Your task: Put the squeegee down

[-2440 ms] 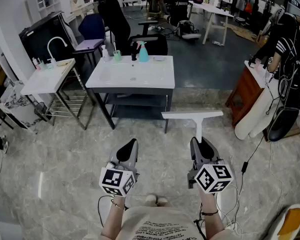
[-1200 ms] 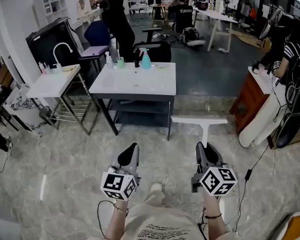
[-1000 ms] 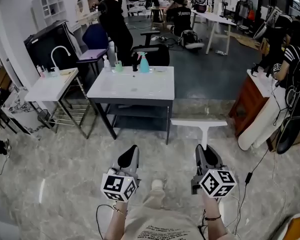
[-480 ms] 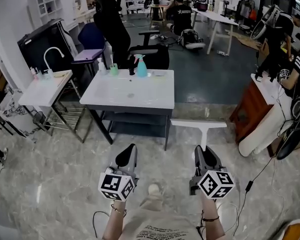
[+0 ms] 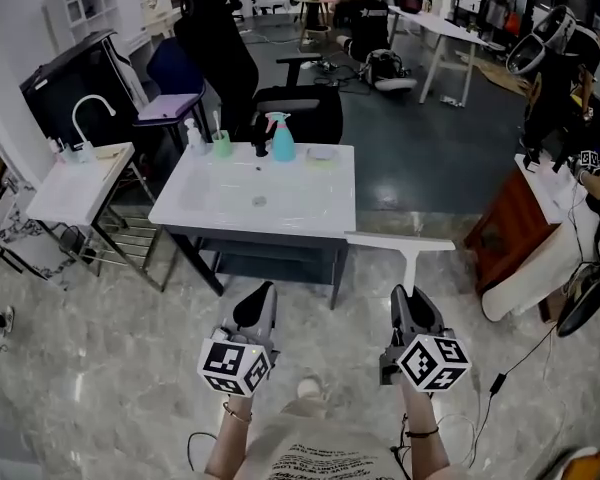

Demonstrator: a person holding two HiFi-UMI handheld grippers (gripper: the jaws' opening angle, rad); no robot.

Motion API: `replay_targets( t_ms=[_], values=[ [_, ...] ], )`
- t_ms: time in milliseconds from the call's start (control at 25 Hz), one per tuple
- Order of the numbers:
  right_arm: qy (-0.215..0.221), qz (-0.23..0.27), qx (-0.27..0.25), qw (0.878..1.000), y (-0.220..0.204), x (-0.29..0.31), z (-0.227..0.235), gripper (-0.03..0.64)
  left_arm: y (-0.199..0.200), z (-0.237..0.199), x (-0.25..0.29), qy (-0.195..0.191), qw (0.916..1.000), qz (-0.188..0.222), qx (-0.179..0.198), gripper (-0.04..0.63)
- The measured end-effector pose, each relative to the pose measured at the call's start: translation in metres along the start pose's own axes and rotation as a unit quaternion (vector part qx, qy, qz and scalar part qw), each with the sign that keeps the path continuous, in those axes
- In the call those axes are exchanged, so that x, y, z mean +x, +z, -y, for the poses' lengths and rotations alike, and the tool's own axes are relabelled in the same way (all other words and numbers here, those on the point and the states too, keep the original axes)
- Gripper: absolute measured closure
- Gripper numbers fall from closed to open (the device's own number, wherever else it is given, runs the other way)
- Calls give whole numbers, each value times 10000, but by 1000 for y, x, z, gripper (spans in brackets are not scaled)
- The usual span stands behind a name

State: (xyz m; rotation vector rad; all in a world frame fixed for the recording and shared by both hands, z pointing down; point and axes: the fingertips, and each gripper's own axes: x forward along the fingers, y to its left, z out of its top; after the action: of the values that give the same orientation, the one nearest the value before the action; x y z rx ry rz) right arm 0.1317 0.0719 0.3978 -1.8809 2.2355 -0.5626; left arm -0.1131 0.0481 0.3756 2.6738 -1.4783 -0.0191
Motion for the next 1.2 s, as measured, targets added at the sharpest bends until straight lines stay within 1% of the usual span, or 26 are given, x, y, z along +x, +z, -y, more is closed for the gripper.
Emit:
replay_targets(
  t_ms=[320,520,960,1200],
  values=[
    [-68,-36,63,10000,2,54,8,523,-3,-31,48,-52,10000,-45,-43,573],
    [-103,-92,86,9999,-1,73,8,523,-6,-44,61,-87,9999,-86,-79,574],
    [-150,-66,70,9998,7,102,8,523,-4,-63,86,-103,9998,-77,-136,574],
    [-129,-64,95,9999,10,137,15,523,-5,-79,112,-71,9999,-95,-121,573]
  ],
)
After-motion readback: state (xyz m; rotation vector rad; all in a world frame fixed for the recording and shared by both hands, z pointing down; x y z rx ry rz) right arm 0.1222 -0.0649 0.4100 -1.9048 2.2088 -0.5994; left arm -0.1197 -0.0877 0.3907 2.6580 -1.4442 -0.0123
